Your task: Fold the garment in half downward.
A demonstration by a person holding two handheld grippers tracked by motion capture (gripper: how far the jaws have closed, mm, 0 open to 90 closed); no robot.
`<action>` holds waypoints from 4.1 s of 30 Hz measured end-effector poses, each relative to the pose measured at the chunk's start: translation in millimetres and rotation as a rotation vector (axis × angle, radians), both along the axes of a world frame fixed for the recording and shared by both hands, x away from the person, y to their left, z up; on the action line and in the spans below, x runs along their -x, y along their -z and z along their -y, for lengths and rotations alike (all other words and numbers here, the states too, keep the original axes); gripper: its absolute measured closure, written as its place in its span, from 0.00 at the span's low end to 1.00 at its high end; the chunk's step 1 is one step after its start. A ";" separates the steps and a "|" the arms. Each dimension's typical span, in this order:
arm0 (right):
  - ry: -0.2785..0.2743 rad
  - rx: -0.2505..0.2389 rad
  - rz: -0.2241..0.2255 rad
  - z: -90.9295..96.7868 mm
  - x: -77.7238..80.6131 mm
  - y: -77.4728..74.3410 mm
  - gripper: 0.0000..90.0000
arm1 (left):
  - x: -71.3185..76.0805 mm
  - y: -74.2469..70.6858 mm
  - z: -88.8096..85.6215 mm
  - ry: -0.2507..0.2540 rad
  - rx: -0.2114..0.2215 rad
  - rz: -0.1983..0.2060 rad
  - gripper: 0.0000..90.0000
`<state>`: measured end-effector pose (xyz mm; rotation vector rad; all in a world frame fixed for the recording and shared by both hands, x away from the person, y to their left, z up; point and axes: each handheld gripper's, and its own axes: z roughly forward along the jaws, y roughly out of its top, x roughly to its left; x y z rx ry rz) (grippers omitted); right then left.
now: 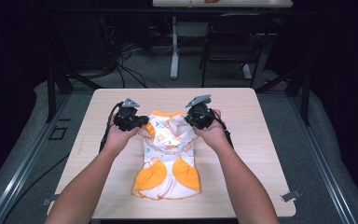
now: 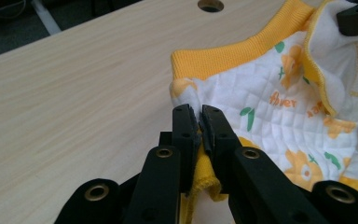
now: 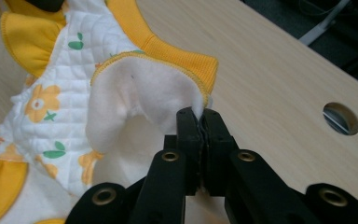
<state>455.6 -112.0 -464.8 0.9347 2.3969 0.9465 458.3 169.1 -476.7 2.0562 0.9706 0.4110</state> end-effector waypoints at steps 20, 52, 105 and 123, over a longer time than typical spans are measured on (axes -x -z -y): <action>-0.079 0.040 0.095 0.6 20.0 -8.3 0.97 | 17.6 -5.2 -8.1 0.041 0.012 0.060 0.94; -0.139 0.019 0.028 8.8 57.0 25.6 0.97 | 57.0 26.8 -15.3 0.091 0.039 0.001 0.94; -0.120 -0.084 -0.056 7.9 81.3 48.2 1.00 | 79.7 50.1 -13.9 0.071 0.085 -0.113 1.00; -0.225 -0.101 -0.080 2.9 112.9 48.7 1.00 | 111.2 50.2 -14.8 0.179 0.124 -0.143 1.00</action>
